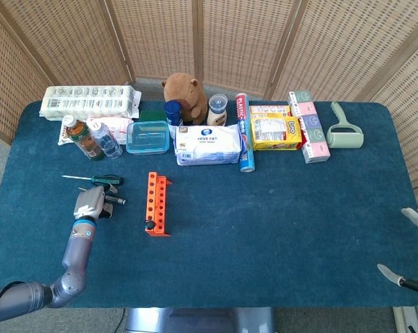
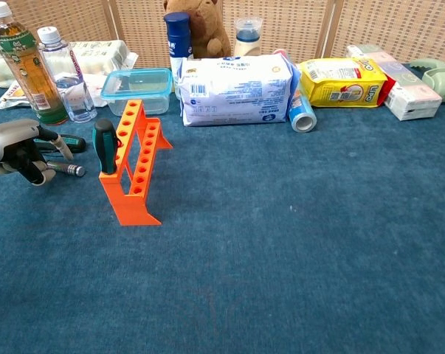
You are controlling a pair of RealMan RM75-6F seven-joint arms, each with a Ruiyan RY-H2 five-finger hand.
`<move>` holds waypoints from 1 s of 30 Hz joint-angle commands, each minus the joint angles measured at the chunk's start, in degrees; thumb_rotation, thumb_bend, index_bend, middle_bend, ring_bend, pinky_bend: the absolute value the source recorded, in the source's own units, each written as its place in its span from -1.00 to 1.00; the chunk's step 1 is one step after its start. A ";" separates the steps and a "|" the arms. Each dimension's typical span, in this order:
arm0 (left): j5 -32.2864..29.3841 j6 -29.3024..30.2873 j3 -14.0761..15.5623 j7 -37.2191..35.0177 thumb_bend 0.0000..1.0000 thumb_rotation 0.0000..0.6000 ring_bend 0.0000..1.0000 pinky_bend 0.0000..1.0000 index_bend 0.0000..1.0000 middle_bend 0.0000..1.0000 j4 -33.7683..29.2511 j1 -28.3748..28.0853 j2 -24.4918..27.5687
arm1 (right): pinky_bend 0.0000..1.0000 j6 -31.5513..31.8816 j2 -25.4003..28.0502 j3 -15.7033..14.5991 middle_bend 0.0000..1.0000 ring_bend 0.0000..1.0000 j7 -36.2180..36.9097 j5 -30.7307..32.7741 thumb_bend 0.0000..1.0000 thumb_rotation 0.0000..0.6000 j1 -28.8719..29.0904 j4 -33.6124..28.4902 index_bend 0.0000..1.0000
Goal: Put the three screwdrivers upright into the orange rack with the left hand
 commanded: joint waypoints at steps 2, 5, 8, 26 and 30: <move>0.19 0.47 -0.04 0.32 -0.04 1.00 0.95 0.90 -0.32 0.95 -0.33 -0.03 -0.20 | -0.95 0.00 0.07 0.03 -0.69 -0.83 0.07 0.06 -0.94 1.00 0.00 -0.10 -0.86; 0.25 0.90 0.12 1.05 -0.05 1.00 0.95 0.90 -0.31 0.95 -0.48 -0.12 -0.29 | -0.95 0.06 0.10 0.05 -0.69 -0.83 0.11 0.07 -0.93 1.00 -0.02 -0.17 -0.86; 0.16 1.33 0.33 1.91 -0.09 1.00 0.95 0.90 -0.30 0.95 -0.29 -0.23 -0.56 | -0.95 0.08 0.15 0.06 -0.69 -0.83 0.14 0.09 -0.93 1.00 -0.04 -0.26 -0.86; -0.37 2.00 -0.21 3.35 -0.17 1.00 0.95 0.90 -0.20 0.95 1.03 -0.33 -2.33 | -0.95 -0.17 0.34 0.20 -0.69 -0.83 0.68 0.37 -0.93 1.00 0.07 -0.62 -0.86; -0.75 2.15 -0.37 3.89 -0.10 1.00 0.95 0.90 -0.19 0.95 1.22 -0.40 -2.54 | -0.95 -0.08 0.41 0.21 -0.69 -0.83 0.80 0.42 -0.93 1.00 0.00 -0.71 -0.86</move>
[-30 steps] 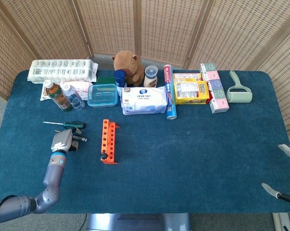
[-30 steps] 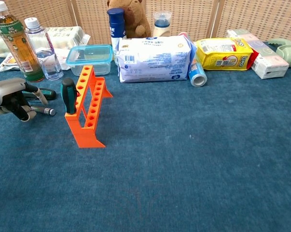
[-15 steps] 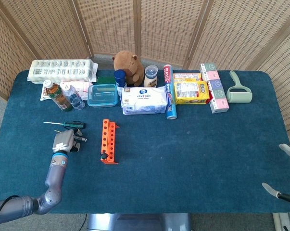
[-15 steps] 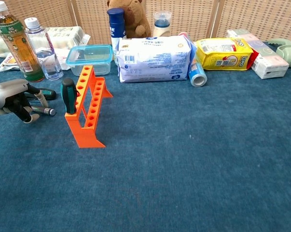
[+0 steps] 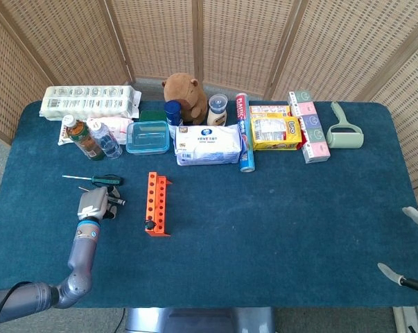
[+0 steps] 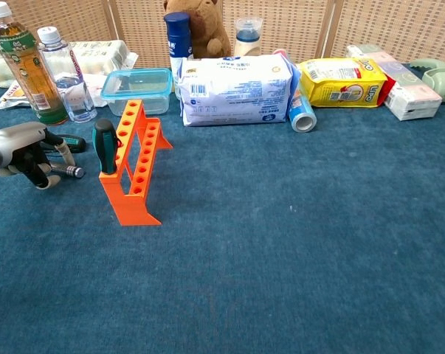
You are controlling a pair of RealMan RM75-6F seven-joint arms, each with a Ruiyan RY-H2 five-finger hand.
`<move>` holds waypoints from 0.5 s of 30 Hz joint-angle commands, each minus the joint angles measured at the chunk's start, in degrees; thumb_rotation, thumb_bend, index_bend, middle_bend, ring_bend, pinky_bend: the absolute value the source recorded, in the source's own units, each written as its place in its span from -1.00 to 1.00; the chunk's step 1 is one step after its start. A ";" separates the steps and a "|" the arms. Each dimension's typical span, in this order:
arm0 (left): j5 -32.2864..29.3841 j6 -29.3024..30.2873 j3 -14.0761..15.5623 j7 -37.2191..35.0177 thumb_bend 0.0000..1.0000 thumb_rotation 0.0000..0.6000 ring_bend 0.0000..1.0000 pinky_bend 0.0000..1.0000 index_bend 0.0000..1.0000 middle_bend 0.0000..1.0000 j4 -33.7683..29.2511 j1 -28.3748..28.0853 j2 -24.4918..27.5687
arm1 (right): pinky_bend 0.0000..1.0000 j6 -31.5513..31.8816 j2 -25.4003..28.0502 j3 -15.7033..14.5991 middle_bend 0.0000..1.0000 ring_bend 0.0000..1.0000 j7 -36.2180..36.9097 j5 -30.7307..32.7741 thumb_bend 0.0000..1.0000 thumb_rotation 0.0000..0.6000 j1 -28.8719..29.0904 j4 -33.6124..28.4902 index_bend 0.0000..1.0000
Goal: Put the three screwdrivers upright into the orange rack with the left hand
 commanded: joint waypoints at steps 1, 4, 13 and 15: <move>-0.26 0.11 -0.04 0.41 -0.08 1.00 0.95 0.90 -0.19 0.96 0.10 -0.05 -0.14 | -0.95 0.01 0.04 0.02 -0.69 -0.83 0.04 0.08 -0.93 1.00 -0.03 -0.03 -0.86; -0.63 0.06 -0.12 0.66 -0.08 1.00 0.95 0.90 -0.18 0.95 0.19 -0.02 -0.23 | -0.96 -0.08 0.05 0.04 -0.69 -0.83 0.02 0.12 -0.93 1.00 0.00 -0.08 -0.86; -1.88 0.27 -0.44 1.70 0.06 1.00 0.95 0.90 -0.01 0.95 -0.21 -0.02 -0.04 | -0.95 0.04 0.09 0.06 -0.69 -0.83 0.05 0.06 -0.92 1.00 -0.06 -0.24 -0.86; -1.86 0.43 -0.61 1.65 0.07 1.00 0.95 0.90 0.00 0.95 -0.68 0.06 0.19 | -0.95 0.04 0.10 0.03 -0.69 -0.83 0.09 0.00 -0.92 1.00 -0.07 -0.25 -0.86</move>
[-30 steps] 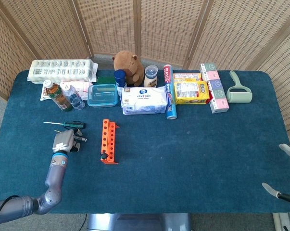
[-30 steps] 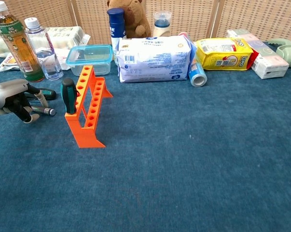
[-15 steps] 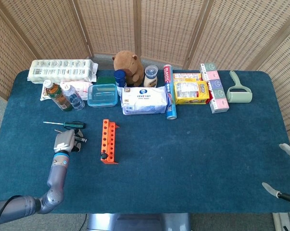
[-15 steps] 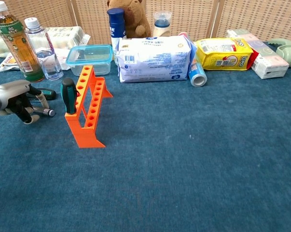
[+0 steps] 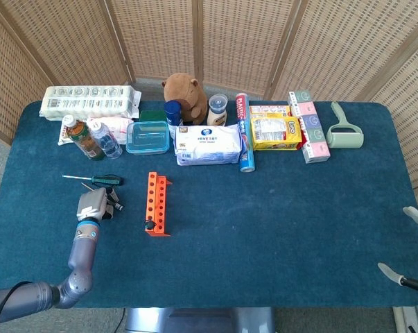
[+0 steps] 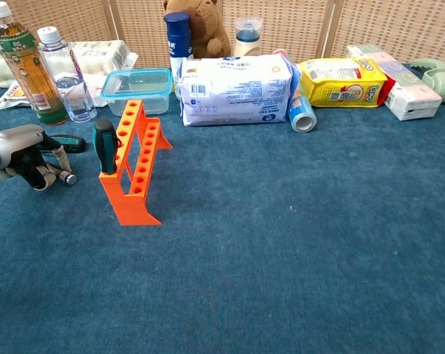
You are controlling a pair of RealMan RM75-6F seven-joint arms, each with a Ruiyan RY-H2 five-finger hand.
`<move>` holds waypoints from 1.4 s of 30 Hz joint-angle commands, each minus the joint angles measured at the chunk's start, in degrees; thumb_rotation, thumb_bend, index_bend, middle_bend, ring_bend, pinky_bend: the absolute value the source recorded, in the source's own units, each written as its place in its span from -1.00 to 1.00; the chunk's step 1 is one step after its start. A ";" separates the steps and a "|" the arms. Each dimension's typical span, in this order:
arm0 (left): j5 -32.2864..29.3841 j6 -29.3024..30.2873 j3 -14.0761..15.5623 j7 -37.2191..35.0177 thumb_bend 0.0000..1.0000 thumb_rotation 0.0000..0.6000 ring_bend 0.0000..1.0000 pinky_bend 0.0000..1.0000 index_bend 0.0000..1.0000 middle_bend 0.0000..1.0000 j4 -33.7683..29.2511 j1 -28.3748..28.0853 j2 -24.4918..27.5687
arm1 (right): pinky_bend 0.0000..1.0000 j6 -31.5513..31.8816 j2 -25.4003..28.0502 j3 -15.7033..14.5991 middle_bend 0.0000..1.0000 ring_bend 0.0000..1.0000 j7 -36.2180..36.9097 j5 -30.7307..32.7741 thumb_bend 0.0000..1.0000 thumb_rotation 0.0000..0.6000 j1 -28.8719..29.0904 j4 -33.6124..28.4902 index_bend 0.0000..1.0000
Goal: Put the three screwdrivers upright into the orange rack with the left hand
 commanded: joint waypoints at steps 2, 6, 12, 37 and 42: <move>0.26 0.46 -0.33 -0.12 0.07 1.00 0.95 0.90 0.00 0.95 -0.92 0.13 0.51 | -0.95 -0.02 0.03 -0.03 -0.69 -0.83 0.05 -0.04 -0.92 1.00 -0.01 -0.01 -0.86; 0.88 0.85 -0.88 -0.70 0.07 1.00 0.95 0.90 0.00 0.95 -3.51 0.49 2.11 | -0.95 -0.02 0.05 0.02 -0.69 -0.83 0.18 0.06 -0.92 1.00 -0.01 0.02 -0.86; 2.30 1.17 -2.20 -3.14 0.07 1.00 0.95 0.90 0.00 0.95 -9.35 1.56 6.20 | -0.95 -0.01 0.03 -0.05 -0.69 -0.83 0.02 -0.12 -0.92 1.00 -0.04 -0.03 -0.86; 20.71 -8.23 -5.59 -32.50 0.07 1.00 0.95 0.90 0.00 0.96 -26.07 11.12 26.58 | -0.95 -0.67 -0.49 -0.37 -0.69 -0.83 -2.23 -0.67 -0.92 1.00 0.16 -0.57 -0.86; 26.01 -12.26 -6.68 -42.63 0.07 1.00 0.95 0.90 0.00 0.95 -29.65 13.86 31.96 | -0.95 -0.76 -0.56 -0.40 -0.69 -0.83 -2.58 -0.72 -0.92 1.00 0.21 -0.64 -0.86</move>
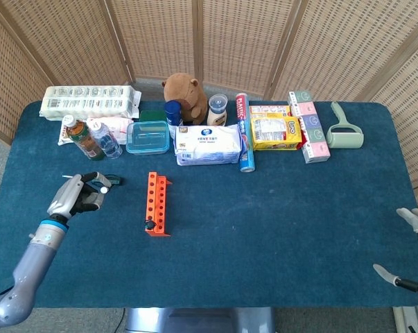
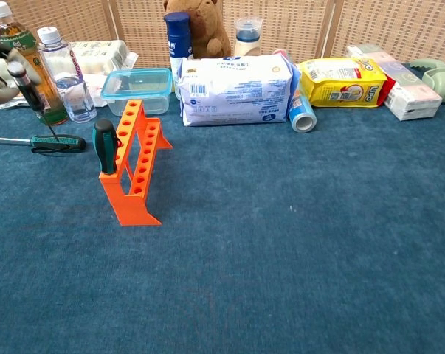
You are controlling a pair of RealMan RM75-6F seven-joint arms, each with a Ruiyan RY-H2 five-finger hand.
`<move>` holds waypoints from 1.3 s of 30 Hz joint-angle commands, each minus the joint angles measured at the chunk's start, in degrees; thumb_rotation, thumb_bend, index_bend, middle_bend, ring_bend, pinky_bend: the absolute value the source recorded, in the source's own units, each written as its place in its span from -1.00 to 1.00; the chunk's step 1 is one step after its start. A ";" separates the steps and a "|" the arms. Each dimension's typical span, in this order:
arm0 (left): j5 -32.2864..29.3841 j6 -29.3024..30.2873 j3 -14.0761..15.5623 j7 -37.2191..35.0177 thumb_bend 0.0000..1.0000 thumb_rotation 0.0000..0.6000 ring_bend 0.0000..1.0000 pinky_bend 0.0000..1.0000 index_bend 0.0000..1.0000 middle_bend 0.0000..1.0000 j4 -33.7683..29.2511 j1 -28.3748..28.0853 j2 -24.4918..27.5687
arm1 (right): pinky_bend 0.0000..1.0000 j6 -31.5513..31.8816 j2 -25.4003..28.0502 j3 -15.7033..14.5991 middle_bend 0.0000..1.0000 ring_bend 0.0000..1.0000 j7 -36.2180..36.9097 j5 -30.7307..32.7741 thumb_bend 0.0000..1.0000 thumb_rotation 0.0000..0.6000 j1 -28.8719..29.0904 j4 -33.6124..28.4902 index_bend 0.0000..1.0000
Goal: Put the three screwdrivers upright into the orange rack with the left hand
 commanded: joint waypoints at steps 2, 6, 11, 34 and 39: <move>5.65 -4.69 -1.27 -9.76 0.07 1.00 0.95 0.90 0.00 0.95 -3.62 2.93 5.52 | -0.95 -0.02 -0.05 -0.03 -0.69 -0.83 -0.22 -0.08 -0.92 1.00 0.02 -0.06 -0.86; 10.81 -7.61 -2.08 -18.03 0.07 1.00 0.95 0.90 0.00 0.95 -5.03 4.70 8.90 | -0.96 -0.19 -0.14 -0.11 -0.69 -0.83 -0.61 -0.18 -0.92 1.00 0.08 -0.16 -0.86; 16.23 -9.35 -2.07 -24.85 0.07 1.00 0.95 0.90 0.00 0.96 -5.87 5.70 10.58 | -0.95 -0.29 -0.23 -0.18 -0.69 -0.83 -1.10 -0.31 -0.92 1.00 0.13 -0.33 -0.86; 28.02 -10.17 1.36 -40.85 0.06 1.00 0.95 0.90 0.00 0.96 -7.47 2.90 9.91 | -0.95 0.17 0.00 0.03 -0.69 -0.83 -0.22 0.11 -0.92 1.00 0.00 -0.24 -0.86; 28.50 -10.35 2.19 -42.19 0.06 1.00 0.95 0.90 0.00 0.95 -7.24 2.14 9.98 | -0.95 0.42 0.13 0.08 -0.69 -0.83 0.25 0.21 -0.92 1.00 -0.11 -0.15 -0.86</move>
